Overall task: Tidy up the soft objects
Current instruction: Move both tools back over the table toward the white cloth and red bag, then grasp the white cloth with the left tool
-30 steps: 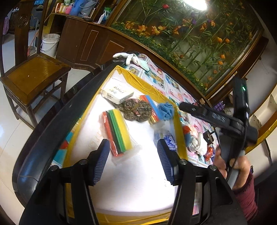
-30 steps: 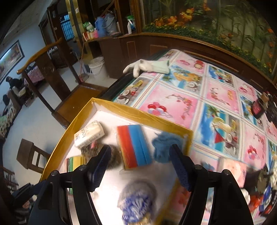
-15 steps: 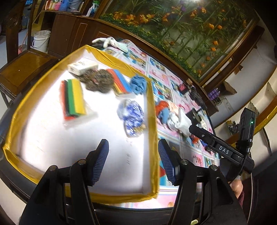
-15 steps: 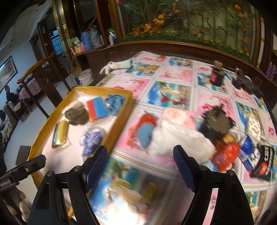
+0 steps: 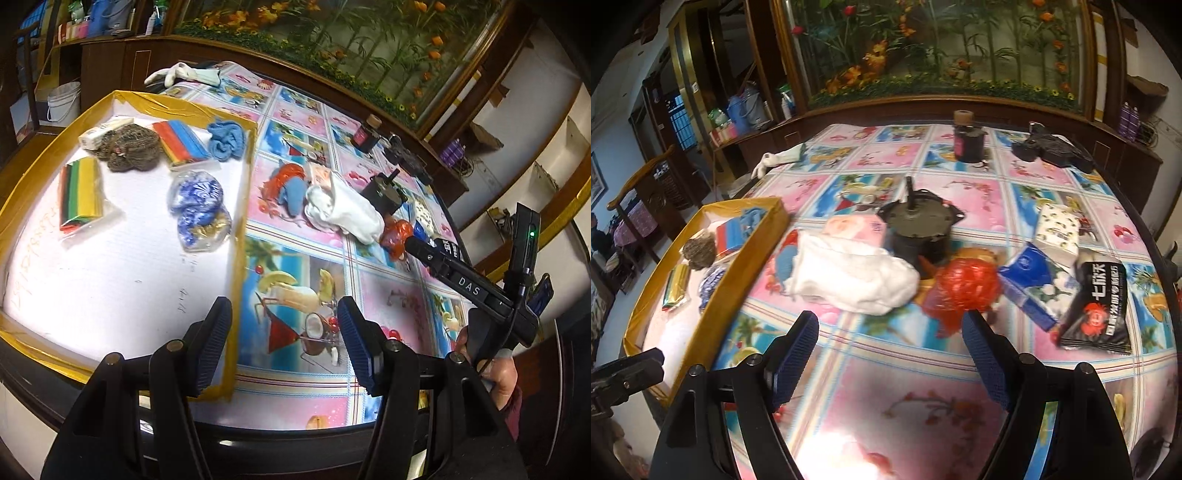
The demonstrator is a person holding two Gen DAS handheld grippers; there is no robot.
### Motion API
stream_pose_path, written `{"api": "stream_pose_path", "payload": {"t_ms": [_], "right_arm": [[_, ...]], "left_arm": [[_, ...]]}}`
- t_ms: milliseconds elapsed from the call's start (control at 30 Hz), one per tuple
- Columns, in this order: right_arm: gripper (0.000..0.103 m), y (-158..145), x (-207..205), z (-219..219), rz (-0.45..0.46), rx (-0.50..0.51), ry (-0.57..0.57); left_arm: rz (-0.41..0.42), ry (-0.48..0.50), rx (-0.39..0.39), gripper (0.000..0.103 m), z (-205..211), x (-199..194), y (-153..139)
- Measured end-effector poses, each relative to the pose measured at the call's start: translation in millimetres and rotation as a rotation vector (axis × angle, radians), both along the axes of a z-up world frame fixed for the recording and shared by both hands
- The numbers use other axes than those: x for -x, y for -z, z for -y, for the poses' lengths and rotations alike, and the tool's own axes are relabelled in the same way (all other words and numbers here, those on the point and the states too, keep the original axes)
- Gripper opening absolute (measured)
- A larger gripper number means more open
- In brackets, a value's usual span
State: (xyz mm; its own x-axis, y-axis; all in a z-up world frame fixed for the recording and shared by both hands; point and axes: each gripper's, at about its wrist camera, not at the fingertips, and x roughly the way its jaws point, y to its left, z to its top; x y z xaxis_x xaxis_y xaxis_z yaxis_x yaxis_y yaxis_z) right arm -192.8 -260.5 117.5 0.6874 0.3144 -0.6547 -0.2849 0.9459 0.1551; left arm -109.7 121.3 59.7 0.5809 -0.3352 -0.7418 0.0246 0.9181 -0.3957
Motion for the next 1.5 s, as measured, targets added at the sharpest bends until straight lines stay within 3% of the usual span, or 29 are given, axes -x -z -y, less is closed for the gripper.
{"api": "stream_pose_path", "payload": {"t_ms": [400,1033,1300,1400,1500], "right_arm": [[0.081,23,-16,36,0.022,-0.021,0.07],[0.082,34,-30,67,-0.022,-0.104,0.148],[0.083,35,-29,84,-0.027,-0.159,0.225],[0.083,36,-30,83,-0.031,-0.157,0.233],[0.083,36,-30,82,-0.029,-0.145,0.234]], "left_arm": [[-0.045,0.045,-0.056,0.058,35,-15,10],[-0.07,0.105,-0.066,0.058,62,-36,22],[0.012,0.109,-0.107,0.058,77,-76,4],[0.048,0.113,-0.085,0.058,85,-101,-4],[0.123,0.152,-0.173,0.058,104,-125,-14]]}}
